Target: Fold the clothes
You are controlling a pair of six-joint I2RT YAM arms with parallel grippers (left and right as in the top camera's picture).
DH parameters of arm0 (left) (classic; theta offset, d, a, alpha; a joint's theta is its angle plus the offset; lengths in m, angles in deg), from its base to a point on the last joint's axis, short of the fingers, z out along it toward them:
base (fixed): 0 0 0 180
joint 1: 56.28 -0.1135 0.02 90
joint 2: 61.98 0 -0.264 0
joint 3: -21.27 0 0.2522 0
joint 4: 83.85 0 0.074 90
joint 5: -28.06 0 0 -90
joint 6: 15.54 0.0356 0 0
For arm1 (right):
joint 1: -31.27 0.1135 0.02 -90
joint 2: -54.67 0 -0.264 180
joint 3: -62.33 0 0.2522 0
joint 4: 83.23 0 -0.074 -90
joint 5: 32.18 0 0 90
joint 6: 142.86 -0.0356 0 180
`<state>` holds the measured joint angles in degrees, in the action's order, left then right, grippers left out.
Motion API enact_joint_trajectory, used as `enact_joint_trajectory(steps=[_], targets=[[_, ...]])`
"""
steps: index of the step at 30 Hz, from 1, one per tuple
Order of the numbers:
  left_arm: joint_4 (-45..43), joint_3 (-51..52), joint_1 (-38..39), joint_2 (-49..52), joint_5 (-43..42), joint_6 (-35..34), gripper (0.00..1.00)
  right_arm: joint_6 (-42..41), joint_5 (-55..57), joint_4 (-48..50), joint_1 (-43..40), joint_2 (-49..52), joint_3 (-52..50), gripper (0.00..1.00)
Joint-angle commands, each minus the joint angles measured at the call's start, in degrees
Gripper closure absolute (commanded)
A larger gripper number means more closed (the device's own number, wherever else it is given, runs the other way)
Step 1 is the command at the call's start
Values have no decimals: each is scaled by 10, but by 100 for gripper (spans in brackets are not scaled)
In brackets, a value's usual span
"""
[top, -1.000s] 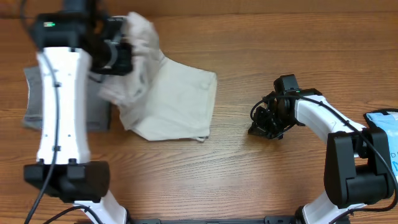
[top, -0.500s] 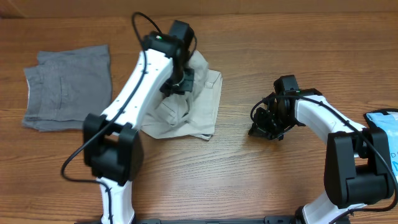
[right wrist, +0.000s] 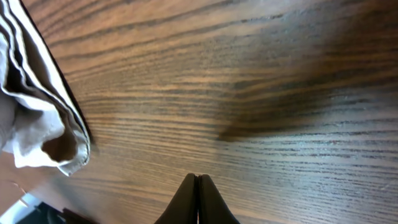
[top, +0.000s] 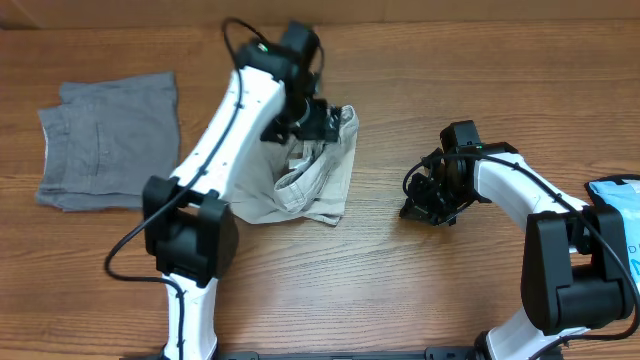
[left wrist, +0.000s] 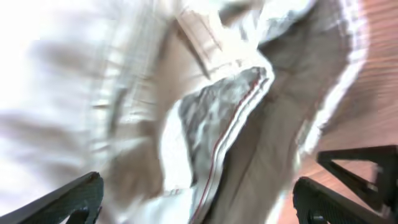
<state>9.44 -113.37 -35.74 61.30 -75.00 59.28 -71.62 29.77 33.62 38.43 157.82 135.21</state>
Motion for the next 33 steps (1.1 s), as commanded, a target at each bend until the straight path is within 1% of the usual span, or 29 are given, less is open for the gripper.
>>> enact_joint_trajectory(steps=[1, 3, 6, 7, 9, 10, 11, 12, 13, 17, 21, 23, 27, 29, 31, 33], targets=[[38, -51, -29, -49, 35, 42, 0, 27, 1, -9, -3, -32, 35, 96], [48, -53, -43, -60, 58, 51, 0, 30, -8, -16, -3, -61, 56, 92], [62, -52, -61, -60, 60, 80, 0, 60, -72, -14, -1, -102, 86, 90], [64, -48, -67, -60, 60, 87, 7, 60, -91, -13, 1, -112, 94, 91], [58, -36, -76, -59, 53, 87, 38, 60, -127, -3, 7, -128, 105, 93], [50, -28, -78, -59, 41, 88, 50, 59, -143, 9, 11, -133, 106, 94], [42, -17, -79, -59, 42, 88, 71, 59, -159, 26, 17, -135, 106, 96], [39, -8, -79, -59, 51, 88, 89, 60, -178, 48, 26, -135, 105, 96], [35, 1, -79, -59, 60, 87, 96, 59, -189, 70, 35, -134, 103, 96], [25, 16, -79, -59, 60, 87, 96, 37, -181, 160, 96, -121, 94, 96], [40, 15, -84, -59, 60, 88, 96, 0, -98, 185, 160, -81, 94, 96], [59, 15, -91, -59, 61, 93, 96, -2, -83, 177, 176, -54, 94, 96], [91, 15, -111, -59, 60, 112, 96, -21, -71, 142, 175, -13, 94, 96], [101, 15, -119, -59, 60, 114, 96, -84, -15, 100, 166, -11, 94, 96], [107, 15, -124, -59, 60, 114, 96, -107, 36, 62, 155, -19, 96, 96], [106, 15, -126, -59, 58, 114, 96, -104, 43, 49, 144, -31, 99, 96]])
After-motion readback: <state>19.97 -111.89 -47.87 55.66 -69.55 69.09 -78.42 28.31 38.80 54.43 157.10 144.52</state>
